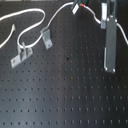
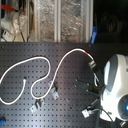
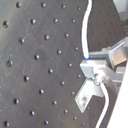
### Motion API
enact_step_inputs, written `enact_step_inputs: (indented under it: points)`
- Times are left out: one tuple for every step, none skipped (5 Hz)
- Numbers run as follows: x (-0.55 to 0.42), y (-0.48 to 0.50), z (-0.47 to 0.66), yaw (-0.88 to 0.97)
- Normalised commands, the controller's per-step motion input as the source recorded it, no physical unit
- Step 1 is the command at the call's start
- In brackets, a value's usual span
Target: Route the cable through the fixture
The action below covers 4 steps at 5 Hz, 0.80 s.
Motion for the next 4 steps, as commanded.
enact_step_inputs:
  points:
    - [0.000,-0.003,0.00,0.00]
    - [-0.010,-0.070,-0.02,-0.05]
    - [-0.008,-0.058,-0.01,-0.07]
    - [-0.014,-0.112,-0.04,-0.14]
